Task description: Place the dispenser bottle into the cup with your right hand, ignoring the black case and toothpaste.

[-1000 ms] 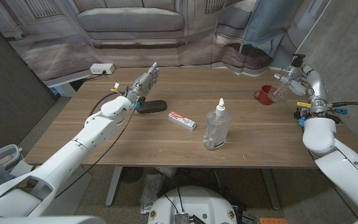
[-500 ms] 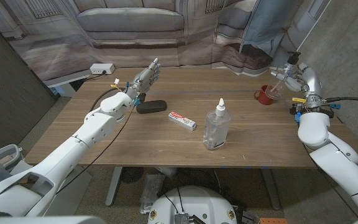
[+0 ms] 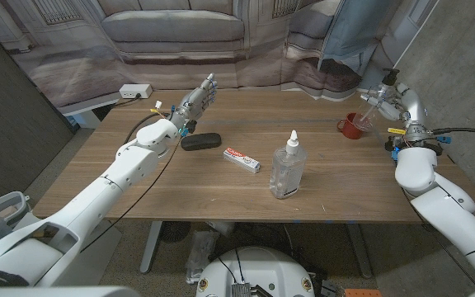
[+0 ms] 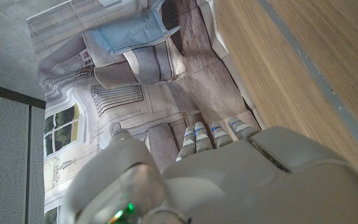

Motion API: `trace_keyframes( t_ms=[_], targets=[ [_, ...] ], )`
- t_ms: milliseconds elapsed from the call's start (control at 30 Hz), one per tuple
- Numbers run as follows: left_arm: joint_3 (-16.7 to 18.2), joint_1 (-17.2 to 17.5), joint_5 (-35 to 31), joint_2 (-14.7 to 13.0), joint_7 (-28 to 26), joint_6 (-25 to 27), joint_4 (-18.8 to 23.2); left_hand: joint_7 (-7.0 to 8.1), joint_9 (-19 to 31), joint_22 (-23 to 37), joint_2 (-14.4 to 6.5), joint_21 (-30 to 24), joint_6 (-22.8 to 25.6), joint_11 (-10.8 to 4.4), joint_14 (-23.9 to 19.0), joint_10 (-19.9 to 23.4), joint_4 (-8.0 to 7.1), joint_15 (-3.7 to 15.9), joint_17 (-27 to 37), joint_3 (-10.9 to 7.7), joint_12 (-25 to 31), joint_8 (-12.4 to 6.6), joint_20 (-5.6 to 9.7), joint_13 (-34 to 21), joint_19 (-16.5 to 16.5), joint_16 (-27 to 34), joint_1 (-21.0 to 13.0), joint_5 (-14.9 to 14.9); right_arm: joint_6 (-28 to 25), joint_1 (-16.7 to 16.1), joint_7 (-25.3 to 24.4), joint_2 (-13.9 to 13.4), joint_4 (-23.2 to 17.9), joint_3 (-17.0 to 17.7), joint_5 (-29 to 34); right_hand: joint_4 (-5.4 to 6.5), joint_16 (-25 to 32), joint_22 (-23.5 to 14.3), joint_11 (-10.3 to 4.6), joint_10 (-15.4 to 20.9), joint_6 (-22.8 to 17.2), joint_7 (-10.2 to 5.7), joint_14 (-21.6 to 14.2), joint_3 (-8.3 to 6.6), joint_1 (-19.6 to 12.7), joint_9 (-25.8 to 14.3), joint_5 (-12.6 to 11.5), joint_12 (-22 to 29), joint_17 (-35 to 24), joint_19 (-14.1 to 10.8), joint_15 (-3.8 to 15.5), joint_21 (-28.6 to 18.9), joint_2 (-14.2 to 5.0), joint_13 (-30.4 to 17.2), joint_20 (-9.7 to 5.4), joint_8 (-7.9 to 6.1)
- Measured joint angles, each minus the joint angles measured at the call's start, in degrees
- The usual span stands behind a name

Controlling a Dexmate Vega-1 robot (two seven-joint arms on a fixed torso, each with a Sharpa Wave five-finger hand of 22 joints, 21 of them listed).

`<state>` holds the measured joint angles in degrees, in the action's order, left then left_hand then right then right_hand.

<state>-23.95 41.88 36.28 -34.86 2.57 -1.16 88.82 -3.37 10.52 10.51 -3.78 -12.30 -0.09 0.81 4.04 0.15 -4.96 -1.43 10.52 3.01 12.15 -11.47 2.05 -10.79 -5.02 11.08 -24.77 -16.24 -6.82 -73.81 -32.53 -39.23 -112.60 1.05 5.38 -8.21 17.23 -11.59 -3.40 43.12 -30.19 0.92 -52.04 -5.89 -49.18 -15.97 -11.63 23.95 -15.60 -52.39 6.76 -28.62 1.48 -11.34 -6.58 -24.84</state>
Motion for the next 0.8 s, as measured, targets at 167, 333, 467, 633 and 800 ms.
trace_keyframes(
  t_ms=[167, 333, 467, 633, 800],
  targets=[
    [0.0, 0.1, 0.0, -0.1, -0.1, 0.0, 0.5, 0.00, 0.0, 0.0, 0.0, 0.0, 0.0, 0.00, 0.0, 0.0, 0.00, 0.00, 0.0, 0.00, 0.0, 0.00, 0.00, 0.0, 0.0, 0.0, 0.0, 0.0, 0.0, 1.1, 0.0, -0.5, 1.2, -0.9, -0.6, 0.00, 0.0, 0.0, 0.00, 0.0, 0.0, 0.00, 0.0, 0.00, 0.0, 0.0, 0.1, 0.0, 0.0, 0.0, 0.02, 0.0, 0.00, 0.0, 0.00, 0.00],
    [0.2, 0.8, 0.0, -0.6, -0.7, 0.1, 1.8, 0.00, 0.0, 0.0, 0.0, 0.0, 0.0, -0.11, 0.0, 0.1, 0.00, 0.00, 0.0, 0.00, 0.0, 0.00, 0.00, 0.0, 0.0, 0.0, 0.0, 0.0, 0.3, 2.4, 0.0, -1.0, 2.2, -1.9, -1.1, 0.00, -0.1, 0.0, -0.02, 0.0, 0.0, 0.00, -0.1, 0.00, 0.0, 0.0, 0.2, 0.0, 0.0, 0.0, 0.10, 0.0, 0.00, 0.0, 0.00, 0.04],
    [0.5, 1.7, 0.0, -1.2, -1.3, 0.3, 3.2, 0.00, 0.0, 0.0, 0.0, 0.0, 0.0, -0.11, 0.0, 0.1, 0.00, 0.00, 0.0, 0.00, 0.0, 0.00, 0.00, 0.0, 0.0, 0.0, 0.0, 0.0, 0.3, 3.4, 0.0, -1.2, 2.9, -2.8, -1.4, 0.00, -0.1, 0.0, -0.20, 0.2, 0.0, 0.00, -0.1, 0.00, 0.0, 0.0, 0.2, -0.2, 0.0, -0.1, 0.10, 0.0, 0.00, 0.0, -0.10, 0.15],
    [0.9, 2.7, 0.0, -1.8, -1.8, 0.5, 4.7, 0.00, 0.0, 0.0, 0.0, 0.0, 0.0, -0.11, -0.6, 0.1, 0.00, 0.00, 0.0, 0.00, 0.0, 0.00, -0.01, 0.0, 0.0, 0.0, 0.0, 0.0, 0.3, 4.4, 0.0, -1.5, 3.3, -3.4, -1.6, 0.00, -0.1, 0.0, -0.20, 0.2, 0.0, -0.01, -0.1, 0.00, 0.0, 0.0, 0.2, -0.2, 0.0, -0.2, 0.10, 0.0, 0.00, -0.3, -0.18, 0.17],
    [1.2, 3.6, -0.1, -2.5, -2.4, 0.8, 5.9, 0.00, 0.0, 0.0, 0.0, 0.0, 0.0, -0.11, -0.6, 0.1, 0.17, 0.00, 0.0, 0.17, 0.0, 0.00, -0.01, 0.0, 0.0, 0.0, 0.0, 0.0, 0.3, 6.0, -0.4, -1.8, 4.3, -5.0, -1.9, 0.00, -0.1, 0.0, -0.20, 0.2, 0.0, -0.01, -0.1, 0.00, 0.0, 0.0, 0.2, -0.2, 0.0, -0.2, 0.10, 0.0, 0.00, -0.3, -0.19, 0.23]
  ],
)
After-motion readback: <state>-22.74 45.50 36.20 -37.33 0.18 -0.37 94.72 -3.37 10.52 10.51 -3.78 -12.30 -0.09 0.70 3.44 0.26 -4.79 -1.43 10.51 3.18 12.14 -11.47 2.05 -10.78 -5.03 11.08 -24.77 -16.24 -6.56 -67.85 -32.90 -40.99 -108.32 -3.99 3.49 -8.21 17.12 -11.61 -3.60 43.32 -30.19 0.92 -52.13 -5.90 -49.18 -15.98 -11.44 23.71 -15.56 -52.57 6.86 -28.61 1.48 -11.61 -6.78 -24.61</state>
